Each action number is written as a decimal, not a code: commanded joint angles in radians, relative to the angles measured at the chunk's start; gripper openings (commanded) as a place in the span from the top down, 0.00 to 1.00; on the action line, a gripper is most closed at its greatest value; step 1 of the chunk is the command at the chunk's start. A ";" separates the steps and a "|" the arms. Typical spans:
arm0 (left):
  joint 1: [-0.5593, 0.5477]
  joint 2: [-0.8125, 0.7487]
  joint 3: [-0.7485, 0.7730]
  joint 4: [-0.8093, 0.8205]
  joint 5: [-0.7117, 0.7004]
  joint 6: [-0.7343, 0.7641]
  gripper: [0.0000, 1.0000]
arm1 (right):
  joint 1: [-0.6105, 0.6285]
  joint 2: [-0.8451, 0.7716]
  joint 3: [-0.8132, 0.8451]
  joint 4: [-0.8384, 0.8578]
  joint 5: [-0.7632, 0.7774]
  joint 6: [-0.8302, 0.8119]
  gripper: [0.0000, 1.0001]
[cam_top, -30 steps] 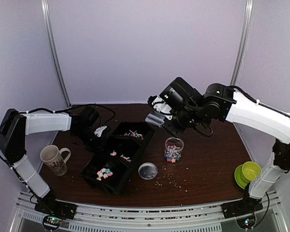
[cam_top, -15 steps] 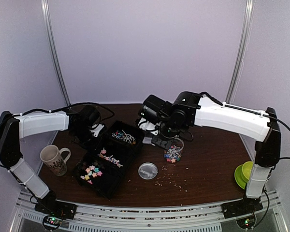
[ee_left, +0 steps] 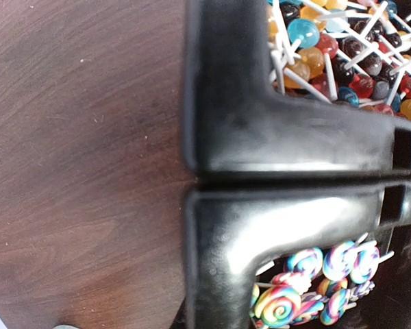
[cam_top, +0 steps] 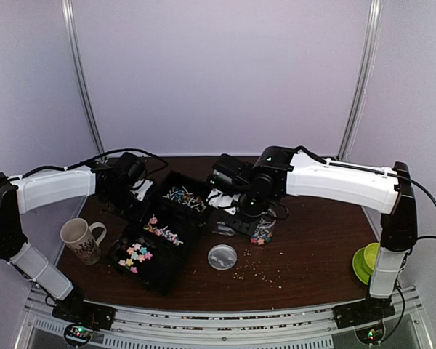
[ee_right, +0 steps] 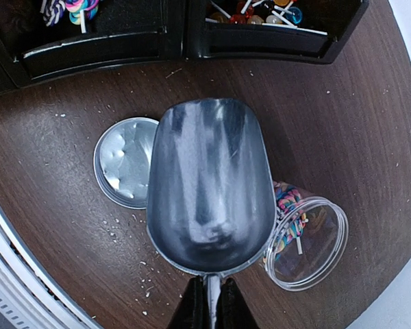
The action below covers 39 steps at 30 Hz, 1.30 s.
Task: Pack the candies
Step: Scoop the fake candies from the plate.
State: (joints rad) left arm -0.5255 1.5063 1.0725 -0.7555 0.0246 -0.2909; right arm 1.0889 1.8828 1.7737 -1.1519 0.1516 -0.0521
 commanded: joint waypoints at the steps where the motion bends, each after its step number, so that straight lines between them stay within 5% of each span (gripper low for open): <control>1: -0.005 -0.058 0.010 0.115 0.066 -0.004 1.00 | -0.004 0.024 0.000 0.047 -0.033 0.026 1.00; 16: -0.004 0.013 0.018 0.098 0.131 -0.007 1.00 | -0.009 -0.032 0.124 -0.088 0.100 -0.036 1.00; 29: -0.027 0.009 0.028 0.069 0.016 0.002 1.00 | -0.012 0.156 0.371 -0.179 0.131 -0.058 1.00; 39: -0.061 -0.021 0.039 0.063 -0.070 0.021 1.00 | -0.014 0.262 0.410 -0.199 0.172 -0.059 1.00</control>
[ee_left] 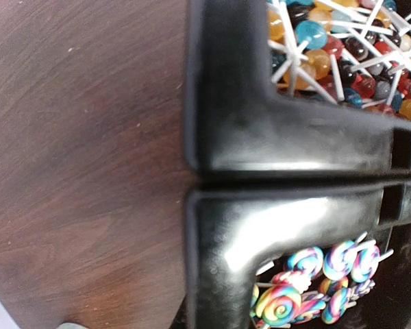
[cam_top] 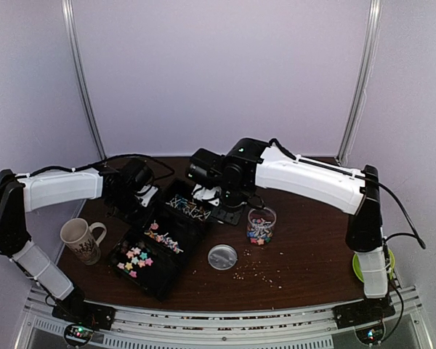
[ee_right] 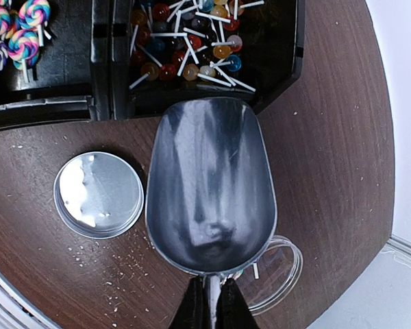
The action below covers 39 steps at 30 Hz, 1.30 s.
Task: Pack the candies
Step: Scoop the fake candies from the plate.
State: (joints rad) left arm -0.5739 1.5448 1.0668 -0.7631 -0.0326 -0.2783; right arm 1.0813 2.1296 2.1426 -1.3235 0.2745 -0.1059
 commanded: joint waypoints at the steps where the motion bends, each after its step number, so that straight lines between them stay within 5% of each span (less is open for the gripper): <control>1: -0.019 -0.061 0.047 0.071 -0.020 0.011 1.00 | -0.009 0.023 0.044 -0.029 0.052 -0.005 1.00; 14: -0.076 -0.077 0.056 0.071 -0.072 0.036 1.00 | -0.011 0.085 0.093 -0.020 0.041 -0.002 1.00; 26: -0.076 -0.040 0.062 0.058 -0.064 0.025 1.00 | -0.012 -0.034 0.030 0.005 0.055 0.015 1.00; 39: -0.077 -0.045 0.069 0.059 -0.071 0.039 1.00 | -0.007 0.080 0.096 -0.037 0.044 -0.016 1.00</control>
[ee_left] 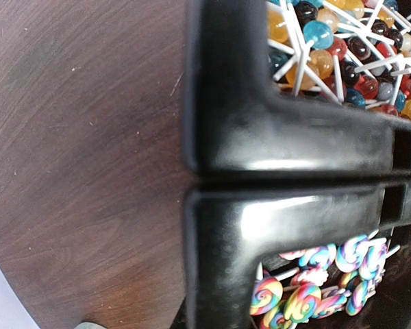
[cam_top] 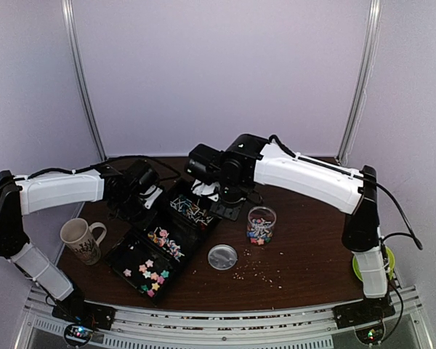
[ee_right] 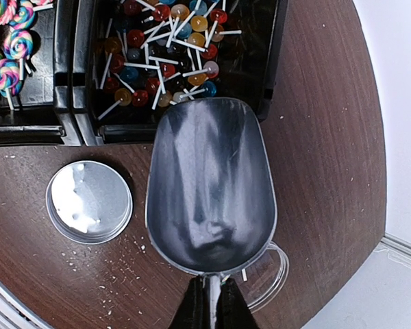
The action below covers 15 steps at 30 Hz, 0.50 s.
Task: Pack the candies
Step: Scoop the fake candies from the plate.
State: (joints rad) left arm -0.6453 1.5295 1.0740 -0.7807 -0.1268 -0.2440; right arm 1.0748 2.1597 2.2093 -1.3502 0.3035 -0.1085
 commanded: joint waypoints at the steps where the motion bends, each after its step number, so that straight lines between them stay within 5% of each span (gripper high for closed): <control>1: -0.006 -0.030 0.063 0.076 0.022 0.006 1.00 | -0.001 0.064 0.033 -0.009 0.016 -0.014 1.00; 15: -0.053 -0.043 0.122 0.028 -0.002 0.032 1.00 | -0.031 0.259 0.174 0.053 -0.066 -0.008 1.00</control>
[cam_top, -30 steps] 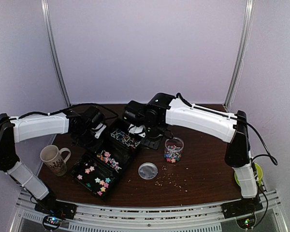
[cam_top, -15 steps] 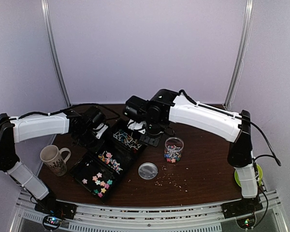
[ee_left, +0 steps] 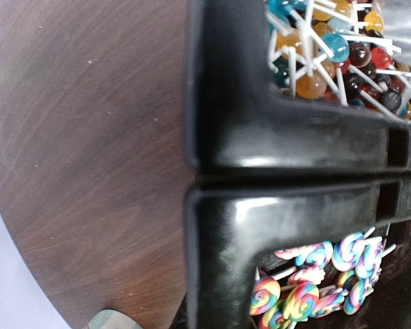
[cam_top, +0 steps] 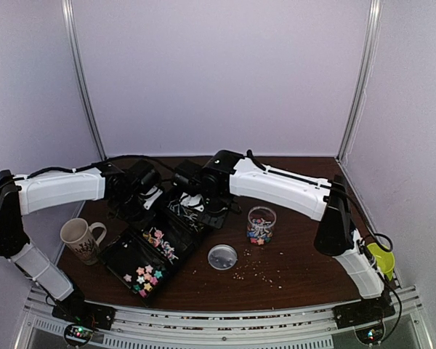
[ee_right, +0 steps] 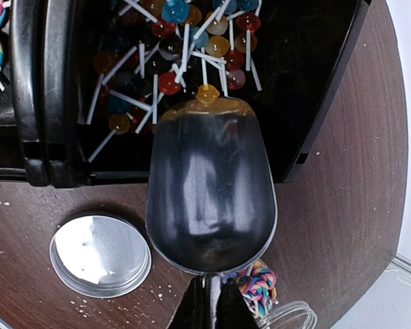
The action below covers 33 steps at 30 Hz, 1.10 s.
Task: Pack the candies
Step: Scoop the fake candies from the plate.
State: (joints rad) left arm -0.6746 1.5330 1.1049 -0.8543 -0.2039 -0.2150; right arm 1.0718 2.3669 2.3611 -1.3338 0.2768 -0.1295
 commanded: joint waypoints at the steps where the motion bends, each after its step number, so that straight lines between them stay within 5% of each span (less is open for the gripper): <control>1: -0.023 -0.051 0.093 0.103 0.090 0.002 1.00 | -0.035 0.057 0.019 0.051 -0.058 0.023 1.00; 16: -0.023 -0.089 0.051 0.201 0.241 0.011 1.00 | -0.048 -0.024 -0.201 0.412 -0.247 0.102 1.00; 33: -0.010 -0.139 0.000 0.271 0.328 0.017 1.00 | -0.063 -0.104 -0.449 0.523 -0.257 0.154 1.00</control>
State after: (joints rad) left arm -0.6559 1.5181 1.0569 -0.8360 -0.0834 -0.2611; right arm 1.0164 2.2147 1.9869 -0.8536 0.0399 0.0086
